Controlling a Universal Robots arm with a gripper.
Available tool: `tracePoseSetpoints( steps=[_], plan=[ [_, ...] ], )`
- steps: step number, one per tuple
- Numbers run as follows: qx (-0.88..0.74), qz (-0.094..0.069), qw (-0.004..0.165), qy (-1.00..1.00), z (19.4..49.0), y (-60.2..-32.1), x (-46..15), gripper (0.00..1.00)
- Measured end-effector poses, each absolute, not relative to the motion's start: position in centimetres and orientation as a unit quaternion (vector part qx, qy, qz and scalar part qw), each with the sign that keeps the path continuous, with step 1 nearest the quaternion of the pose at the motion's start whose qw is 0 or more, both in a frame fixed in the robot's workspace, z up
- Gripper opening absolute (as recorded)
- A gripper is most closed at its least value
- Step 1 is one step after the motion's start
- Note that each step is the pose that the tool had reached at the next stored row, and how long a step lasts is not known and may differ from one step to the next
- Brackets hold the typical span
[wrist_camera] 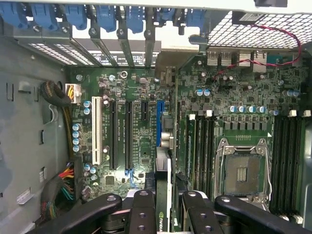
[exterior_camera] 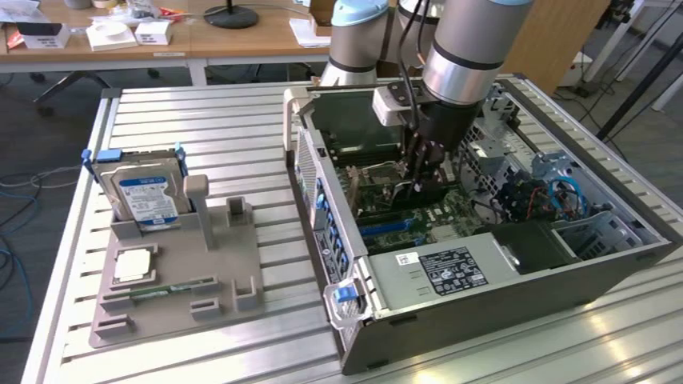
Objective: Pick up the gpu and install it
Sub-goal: 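Insert the gpu into the slot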
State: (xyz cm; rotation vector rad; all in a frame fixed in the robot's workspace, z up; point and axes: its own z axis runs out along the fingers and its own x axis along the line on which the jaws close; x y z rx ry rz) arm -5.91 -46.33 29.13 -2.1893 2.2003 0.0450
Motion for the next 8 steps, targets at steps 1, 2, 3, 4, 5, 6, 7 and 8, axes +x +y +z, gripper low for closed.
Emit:
tracePoseSetpoints(
  steps=[1,2,3,4,5,6,7,8],
  plan=[
    [-0.705,0.014,0.019,0.709,29.14,-46.33,-5.91,0.26],
    [-0.705,0.014,0.019,0.709,29.14,-46.33,-5.91,0.26],
    [-0.705,0.014,0.019,0.709,29.14,-46.33,-5.91,0.26],
    [-0.705,0.014,0.019,0.709,29.13,-46.34,-5.91,0.26],
    [-0.705,0.014,0.019,0.709,29.07,-46.36,-5.91,0.26],
    [-0.705,0.014,0.019,0.709,29.00,-46.40,-5.91,0.26],
    [-0.705,0.014,0.019,0.709,28.92,-46.42,-5.91,0.26],
    [-0.705,0.015,0.019,0.709,28.83,-46.44,-5.91,0.26]
  ],
)
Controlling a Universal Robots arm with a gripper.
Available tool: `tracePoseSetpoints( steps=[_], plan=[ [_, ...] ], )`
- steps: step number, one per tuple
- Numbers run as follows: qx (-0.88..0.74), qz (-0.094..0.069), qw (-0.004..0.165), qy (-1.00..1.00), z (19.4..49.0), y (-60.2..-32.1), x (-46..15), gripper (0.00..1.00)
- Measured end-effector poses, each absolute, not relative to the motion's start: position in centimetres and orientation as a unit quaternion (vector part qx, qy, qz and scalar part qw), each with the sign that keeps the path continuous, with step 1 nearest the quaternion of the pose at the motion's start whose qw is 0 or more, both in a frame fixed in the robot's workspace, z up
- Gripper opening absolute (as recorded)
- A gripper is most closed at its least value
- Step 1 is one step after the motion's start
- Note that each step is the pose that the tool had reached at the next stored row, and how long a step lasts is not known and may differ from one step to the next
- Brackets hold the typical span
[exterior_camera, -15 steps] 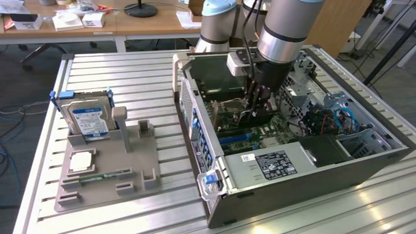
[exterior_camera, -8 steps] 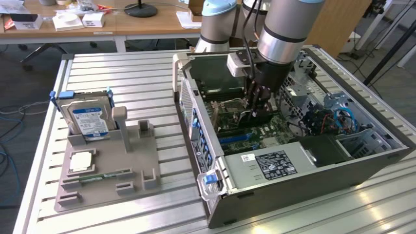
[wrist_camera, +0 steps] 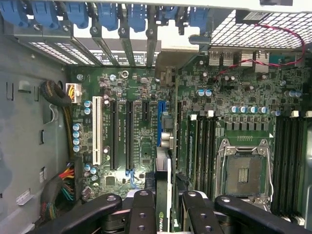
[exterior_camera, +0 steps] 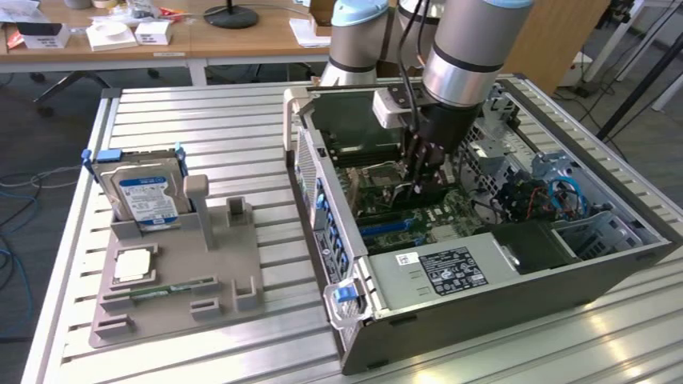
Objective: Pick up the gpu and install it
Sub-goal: 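Insert the gpu into the slot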
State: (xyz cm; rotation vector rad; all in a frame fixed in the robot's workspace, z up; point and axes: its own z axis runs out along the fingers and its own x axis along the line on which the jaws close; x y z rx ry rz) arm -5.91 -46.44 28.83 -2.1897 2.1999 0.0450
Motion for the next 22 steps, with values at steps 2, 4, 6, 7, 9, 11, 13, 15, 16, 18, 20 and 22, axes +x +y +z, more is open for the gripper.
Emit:
tracePoseSetpoints(
  steps=[2,4,6,7,9,11,13,15,16,18,20,22],
  plan=[
    [-0.705,0.014,0.019,0.709,28.64,-46.49,-5.91,0.26],
    [-0.705,0.014,0.019,0.709,28.40,-46.51,-5.91,0.26],
    [-0.705,0.014,0.019,0.709,28.18,-46.52,-5.91,0.26],
    [-0.705,0.014,0.019,0.709,28.07,-46.52,-5.91,0.26],
    [-0.705,0.014,0.019,0.709,27.99,-46.52,-5.91,0.26],
    [-0.705,0.014,0.019,0.709,27.99,-46.52,-5.91,0.26],
    [-0.705,0.014,0.019,0.709,27.98,-46.52,-5.94,0.26],
    [-0.705,0.014,0.019,0.709,27.95,-46.52,-6.11,0.26],
    [-0.705,0.014,0.019,0.709,27.95,-46.52,-6.22,0.26],
    [-0.705,0.014,0.019,0.709,27.95,-46.52,-6.35,0.26],
    [-0.706,0.014,0.019,0.708,27.94,-46.55,-6.35,0.26],
    [-0.706,0.014,0.019,0.707,27.91,-46.58,-6.36,0.26]
  ],
)
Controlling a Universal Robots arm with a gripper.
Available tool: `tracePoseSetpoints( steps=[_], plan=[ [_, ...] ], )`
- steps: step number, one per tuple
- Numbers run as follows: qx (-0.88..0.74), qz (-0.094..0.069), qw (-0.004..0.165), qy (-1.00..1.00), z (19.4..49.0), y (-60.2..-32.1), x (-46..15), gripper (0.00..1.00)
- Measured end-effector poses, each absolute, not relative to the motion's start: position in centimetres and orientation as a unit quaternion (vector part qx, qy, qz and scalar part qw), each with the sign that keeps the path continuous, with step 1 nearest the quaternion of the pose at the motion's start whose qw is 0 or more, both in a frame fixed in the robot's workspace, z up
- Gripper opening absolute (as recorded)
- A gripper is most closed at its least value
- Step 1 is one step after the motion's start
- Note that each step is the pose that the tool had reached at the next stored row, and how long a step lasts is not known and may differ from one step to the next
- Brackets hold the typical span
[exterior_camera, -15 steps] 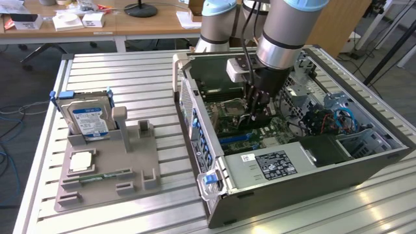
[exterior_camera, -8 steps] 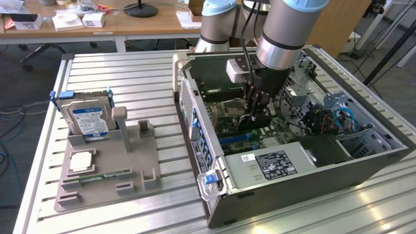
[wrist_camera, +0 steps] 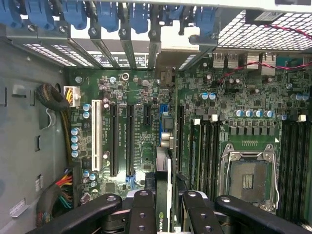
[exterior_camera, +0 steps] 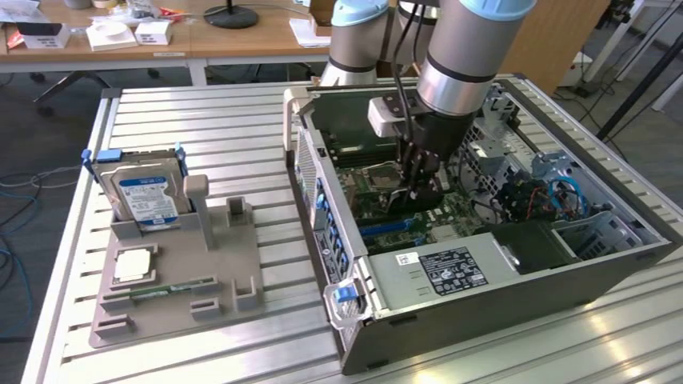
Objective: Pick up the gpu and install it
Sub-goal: 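Insert the gpu into the slot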
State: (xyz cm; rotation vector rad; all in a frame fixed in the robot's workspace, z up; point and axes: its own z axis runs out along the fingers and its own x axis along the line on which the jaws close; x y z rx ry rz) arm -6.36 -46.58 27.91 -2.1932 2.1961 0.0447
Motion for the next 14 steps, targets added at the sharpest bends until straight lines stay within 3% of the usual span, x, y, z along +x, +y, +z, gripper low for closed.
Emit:
tracePoseSetpoints(
  steps=[14],
  plan=[
    [-0.707,0.014,0.019,0.707,27.60,-46.59,-6.45,0.26]
  ],
)
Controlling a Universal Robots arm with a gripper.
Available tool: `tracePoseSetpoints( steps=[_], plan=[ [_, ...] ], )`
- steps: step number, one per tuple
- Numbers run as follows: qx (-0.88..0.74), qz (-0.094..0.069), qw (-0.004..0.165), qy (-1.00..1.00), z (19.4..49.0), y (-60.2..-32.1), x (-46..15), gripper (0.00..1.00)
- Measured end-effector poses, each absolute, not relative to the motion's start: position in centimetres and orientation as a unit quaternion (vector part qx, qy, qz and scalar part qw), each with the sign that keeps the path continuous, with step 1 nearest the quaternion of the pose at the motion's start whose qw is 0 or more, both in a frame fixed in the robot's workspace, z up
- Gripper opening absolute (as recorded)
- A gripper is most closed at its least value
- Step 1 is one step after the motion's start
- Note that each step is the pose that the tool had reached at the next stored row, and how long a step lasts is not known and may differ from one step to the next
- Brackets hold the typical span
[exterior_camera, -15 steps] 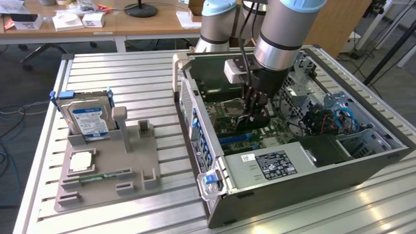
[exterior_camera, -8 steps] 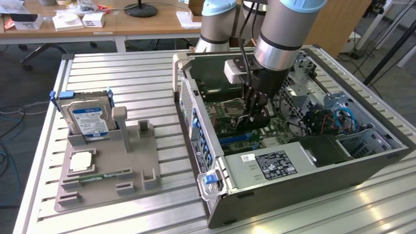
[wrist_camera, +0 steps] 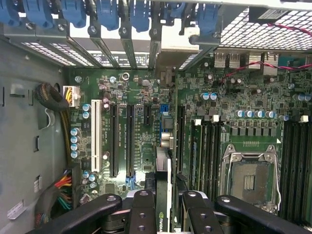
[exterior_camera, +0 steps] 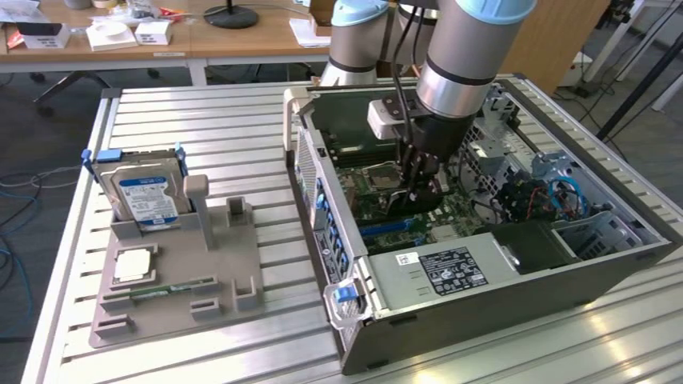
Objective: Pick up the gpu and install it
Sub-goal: 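Insert the gpu into the slot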
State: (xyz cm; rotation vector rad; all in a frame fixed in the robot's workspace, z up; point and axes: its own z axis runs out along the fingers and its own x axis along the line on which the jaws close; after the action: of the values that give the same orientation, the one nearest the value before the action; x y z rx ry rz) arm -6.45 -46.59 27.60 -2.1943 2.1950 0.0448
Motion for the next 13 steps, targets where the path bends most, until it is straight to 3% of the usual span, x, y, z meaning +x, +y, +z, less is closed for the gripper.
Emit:
tracePoseSetpoints(
  steps=[13],
  plan=[
    [-0.707,0.014,0.019,0.707,27.14,-46.59,-6.56,0.26]
  ],
)
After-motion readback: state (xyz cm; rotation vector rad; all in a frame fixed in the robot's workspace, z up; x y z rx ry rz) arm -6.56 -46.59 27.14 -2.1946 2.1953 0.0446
